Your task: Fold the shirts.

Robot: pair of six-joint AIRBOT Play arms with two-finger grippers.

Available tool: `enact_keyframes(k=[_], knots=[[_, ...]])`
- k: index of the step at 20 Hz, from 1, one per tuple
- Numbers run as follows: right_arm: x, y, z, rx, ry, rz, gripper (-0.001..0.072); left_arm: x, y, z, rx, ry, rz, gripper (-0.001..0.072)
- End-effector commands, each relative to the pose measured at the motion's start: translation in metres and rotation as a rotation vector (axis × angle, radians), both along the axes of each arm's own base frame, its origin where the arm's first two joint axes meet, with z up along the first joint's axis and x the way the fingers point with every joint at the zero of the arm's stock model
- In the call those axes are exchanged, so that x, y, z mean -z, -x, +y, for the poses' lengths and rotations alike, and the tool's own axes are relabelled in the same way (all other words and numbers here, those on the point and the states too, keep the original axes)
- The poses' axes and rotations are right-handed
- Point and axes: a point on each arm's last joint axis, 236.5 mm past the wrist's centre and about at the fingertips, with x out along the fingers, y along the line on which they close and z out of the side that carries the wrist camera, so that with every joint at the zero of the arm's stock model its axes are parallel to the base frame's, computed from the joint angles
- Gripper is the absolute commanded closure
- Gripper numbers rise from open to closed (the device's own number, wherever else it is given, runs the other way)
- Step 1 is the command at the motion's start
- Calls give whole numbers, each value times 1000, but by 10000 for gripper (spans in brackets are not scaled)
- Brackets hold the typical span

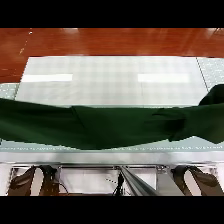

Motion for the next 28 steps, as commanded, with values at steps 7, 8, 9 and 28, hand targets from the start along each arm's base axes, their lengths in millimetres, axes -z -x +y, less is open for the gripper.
enact_keyframes(k=[7,8,9,28], knots=[[211,-42,31,-234,-134,715,693,213,-52,21,-3,294,572,684],[230,-47,33,-237,-161,780,692,241,-58,22,-14,331,620,684],[242,-55,42,-256,-211,819,693,266,-62,21,-10,358,665,684],[352,-242,41,81,-447,472,690,427,-188,-2,-97,449,793,682]])
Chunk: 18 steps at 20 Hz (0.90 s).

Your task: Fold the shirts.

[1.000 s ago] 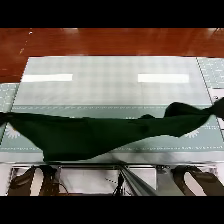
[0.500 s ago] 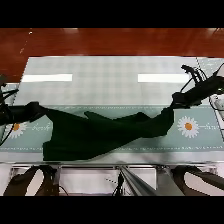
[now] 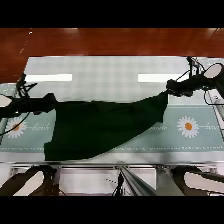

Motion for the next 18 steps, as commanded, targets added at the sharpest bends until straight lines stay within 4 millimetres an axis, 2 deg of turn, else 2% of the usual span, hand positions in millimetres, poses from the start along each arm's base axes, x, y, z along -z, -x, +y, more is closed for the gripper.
enact_keyframes(k=[1,3,4,6,8,10,13,14,16,18], knots=[[15,-12,-4,50,-2,-3,672,40,5,-17,44,8,109,683],[8,-7,-2,0,-2,0,398,44,7,-21,63,7,116,682],[-1,-2,0,-64,8,-5,305,41,6,-21,83,-2,99,682],[-29,12,10,-172,2,-2,300,37,7,-22,116,-14,75,683],[-62,34,47,-267,-94,-7,300,35,8,-23,122,-12,75,682],[-78,51,82,-366,-114,-18,301,35,8,-26,134,-14,71,682],[-75,55,142,-473,-116,-57,298,34,9,-27,134,-7,72,682],[-70,55,161,-487,-132,-56,277,34,10,-28,137,-5,76,682],[-56,63,203,-518,-213,-17,234,34,10,-28,138,-5,77,682],[-45,77,243,-526,-343,62,233,34,10,-28,139,-5,76,682]])
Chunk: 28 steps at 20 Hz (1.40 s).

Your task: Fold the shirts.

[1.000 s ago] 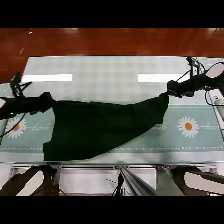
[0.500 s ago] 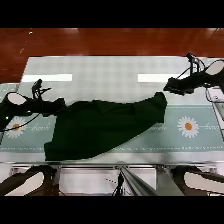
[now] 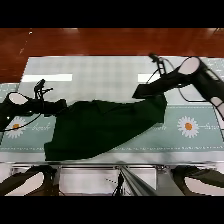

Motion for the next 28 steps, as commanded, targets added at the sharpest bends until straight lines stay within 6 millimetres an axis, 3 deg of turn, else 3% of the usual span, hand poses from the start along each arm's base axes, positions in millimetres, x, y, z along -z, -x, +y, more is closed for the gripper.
enact_keyframes(k=[1,5,12,17,24,28], knots=[[9,24,75,-41,-170,134,233,0,0,0,16,-5,-9,682],[24,27,114,-10,-190,142,233,0,-1,0,48,-17,-29,682],[67,10,145,195,-166,190,220,0,-1,0,70,-25,-41,682],[100,0,133,309,-78,211,222,0,0,0,92,-32,-53,682],[106,-1,126,312,-40,197,222,0,-1,0,92,-33,-53,682],[105,17,123,239,-14,238,223,0,-1,0,92,-33,-54,682]])
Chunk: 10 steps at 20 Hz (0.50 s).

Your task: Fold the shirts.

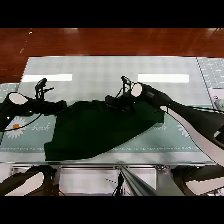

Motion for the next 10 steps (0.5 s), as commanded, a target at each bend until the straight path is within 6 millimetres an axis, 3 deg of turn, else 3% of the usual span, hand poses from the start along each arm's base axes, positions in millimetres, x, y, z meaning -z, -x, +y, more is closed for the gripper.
enact_keyframes(k=[1,5,10], knots=[[-6,13,-2,-62,9,16,223,0,0,0,1,-1,-1,682],[-31,7,-8,-89,17,-68,222,0,0,0,0,0,0,683],[-17,5,-19,-77,69,-49,223,0,0,0,1,0,0,682]])
